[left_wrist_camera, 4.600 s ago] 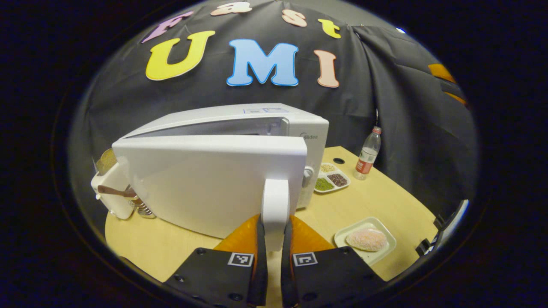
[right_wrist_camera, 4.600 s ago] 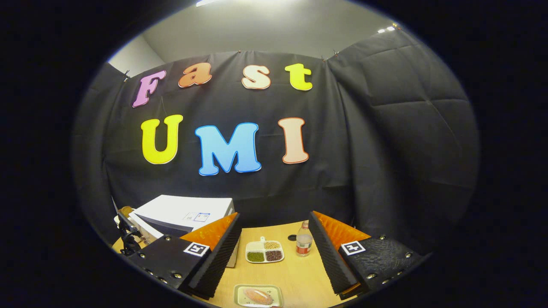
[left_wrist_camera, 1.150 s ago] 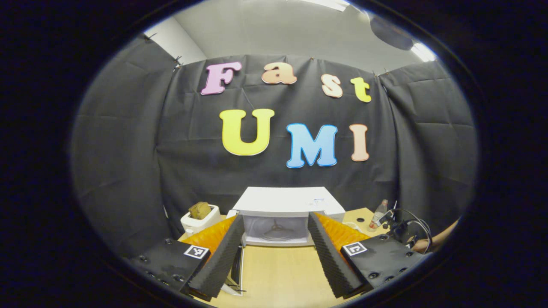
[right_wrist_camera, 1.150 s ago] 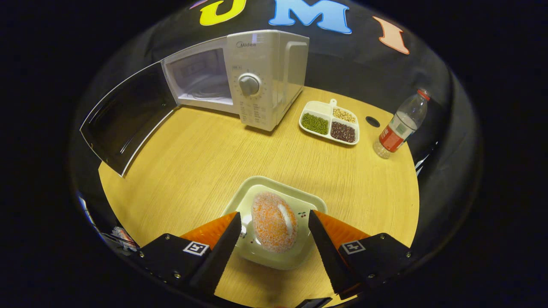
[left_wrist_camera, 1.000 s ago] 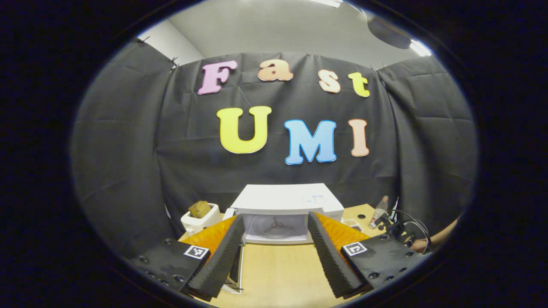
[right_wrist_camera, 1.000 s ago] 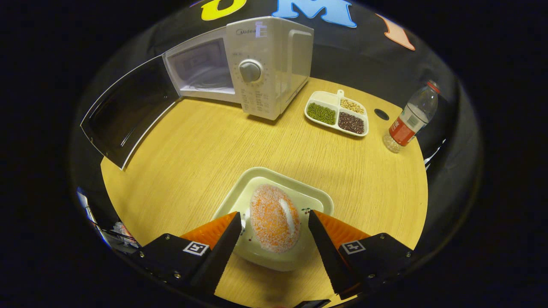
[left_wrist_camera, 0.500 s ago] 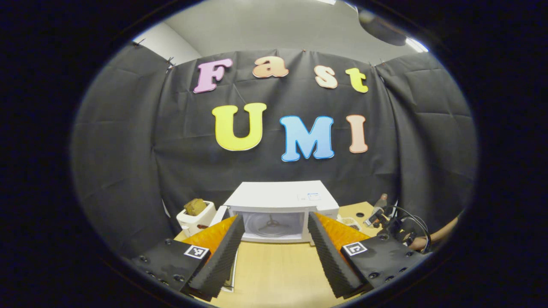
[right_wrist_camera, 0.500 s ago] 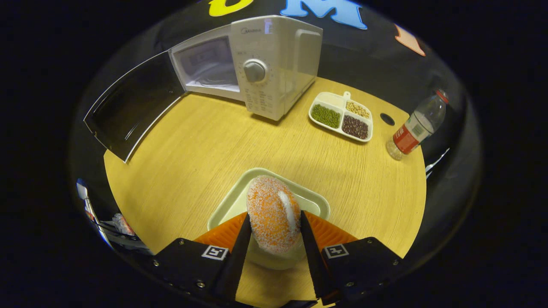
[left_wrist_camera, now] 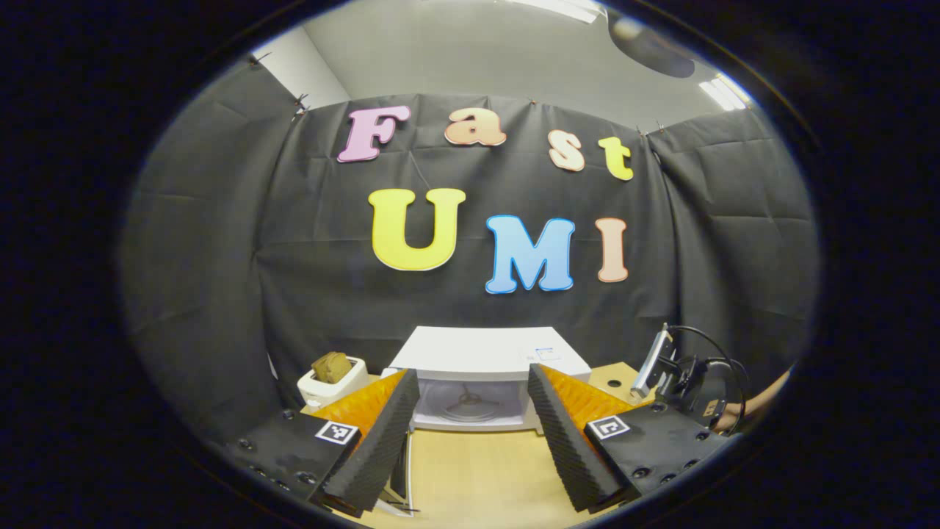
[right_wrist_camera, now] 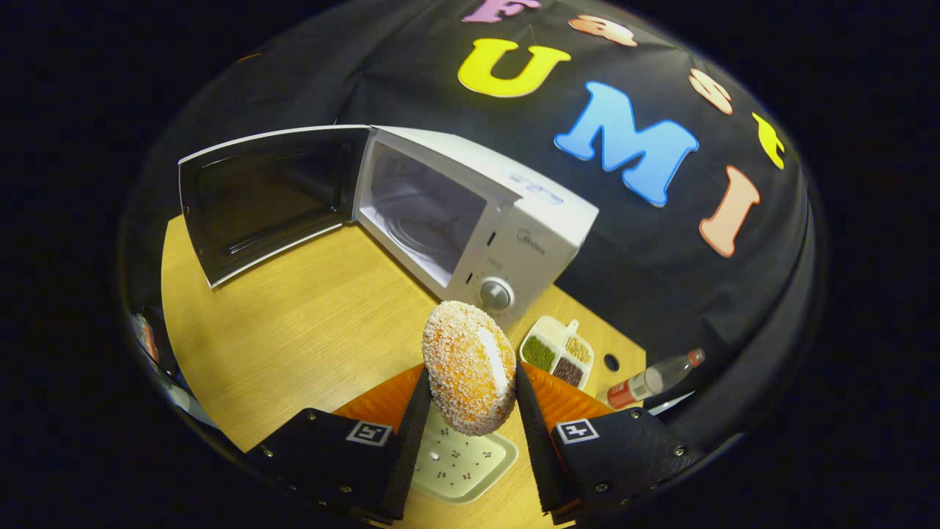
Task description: Open the microwave oven with the left hand, put the food in, and close the microwave oven.
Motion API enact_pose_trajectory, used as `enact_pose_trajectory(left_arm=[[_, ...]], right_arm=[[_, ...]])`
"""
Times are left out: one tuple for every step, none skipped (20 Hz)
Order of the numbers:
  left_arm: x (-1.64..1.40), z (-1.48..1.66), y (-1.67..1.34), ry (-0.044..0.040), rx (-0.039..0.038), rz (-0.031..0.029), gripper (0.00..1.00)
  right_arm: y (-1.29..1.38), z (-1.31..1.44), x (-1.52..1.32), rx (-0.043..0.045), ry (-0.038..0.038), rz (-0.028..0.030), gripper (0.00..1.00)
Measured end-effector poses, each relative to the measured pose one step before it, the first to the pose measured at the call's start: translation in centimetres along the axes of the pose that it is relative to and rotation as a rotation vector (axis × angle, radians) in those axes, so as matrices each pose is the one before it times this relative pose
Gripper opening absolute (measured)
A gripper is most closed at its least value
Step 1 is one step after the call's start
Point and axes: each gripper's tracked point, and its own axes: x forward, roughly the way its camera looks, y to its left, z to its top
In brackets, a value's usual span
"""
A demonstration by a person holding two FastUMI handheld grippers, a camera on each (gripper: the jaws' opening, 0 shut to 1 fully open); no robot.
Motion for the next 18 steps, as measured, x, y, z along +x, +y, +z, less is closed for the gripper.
enact_pose_trajectory(left_arm=[[-0.367,-0.088,0.956,-0.00418,-0.00388,0.00521,0.95],[-0.191,-0.021,0.902,-0.00256,-0.00317,0.00591,0.95],[-0.201,-0.063,0.888,-0.0011,-0.00407,0.00594,0.95],[-0.363,-0.126,0.836,-0.00032,-0.00432,0.00582,0.98],[-0.14,-0.06,0.87,-0.00007,-0.00153,0.00567,0.95],[-0.194,-0.145,0.907,-0.00141,-0.00055,0.00665,0.98],[-0.114,-0.065,0.941,-0.00092,-0.00238,0.00767,0.98],[0.044,-0.019,0.911,0.00022,-0.0044,0.00874,0.98],[0.109,0.14,0.869,-0.00075,-0.00441,0.00831,0.95],[0.229,0.057,0.873,0.00017,-0.00334,0.00528,0.95],[0.067,-0.148,0.788,0.00424,-0.00017,0.00343,0.95],[-0.134,-0.256,0.728,0.00737,0.00306,0.00101,1.0],[0.149,-0.317,0.519,0.00887,0.00434,-0.00242,0.98],[0.218,-0.366,0.407,0.00905,0.00396,-0.0033,0.95],[0.244,-0.325,0.424,0.00791,0.00068,-0.0027,0.96],[0.395,-0.519,0.363,0.01083,-0.00606,0.00191,0.98],[0.123,-0.174,0.235,0.00848,-0.00965,0.00533,0.98],[0.221,0.011,-0.044,-0.00168,-0.00655,-0.00321,0.96]], right_arm=[[0.24,1.414,0.094,-0.04437,-0.02843,-0.02088,0.67],[0.401,1.272,0.123,-0.04109,-0.02523,-0.01556,0.67],[0.368,1.344,0.306,-0.03256,-0.02099,-0.01262,0.66],[0.477,0.867,0.58,-0.0259,-0.01404,-0.00991,0.66],[0.394,0.884,0.533,-0.02235,-0.00644,-0.00618,0.66],[0.439,0.741,0.721,-0.0182,-0.00288,-0.00451,0.66],[0.51,0.589,0.765,-0.01502,-0.00177,-0.00272,0.66],[0.549,0.319,0.912,-0.01735,-0.00328,-0.00289,0.66],[0.292,0.493,0.956,-0.02382,-0.00449,-0.00867,0.66],[0.188,0.501,0.91,-0.02628,-0.00771,-0.01573,0.66],[-0.001,0.506,0.83,-0.02828,-0.00751,-0.01744,0.67],[0.027,0.53,1.081,-0.02872,-0.00766,-0.02044,0.66],[0.058,0.585,1.069,-0.02931,-0.00772,-0.01782,0.66],[0.352,0.517,1.298,-0.02931,-0.00633,-0.0177,0.66],[0.425,0.379,1.212,-0.02208,-0.00537,-0.01615,0.66],[0.617,0.057,1.001,-0.01329,0.00201,-0.00767,0.66],[0.851,0.049,0.967,-0.01164,0.0047,0.00211,0.66],[0.419,0.174,0.898,-0.01433,-0.00058,-0.0065,0.66]])
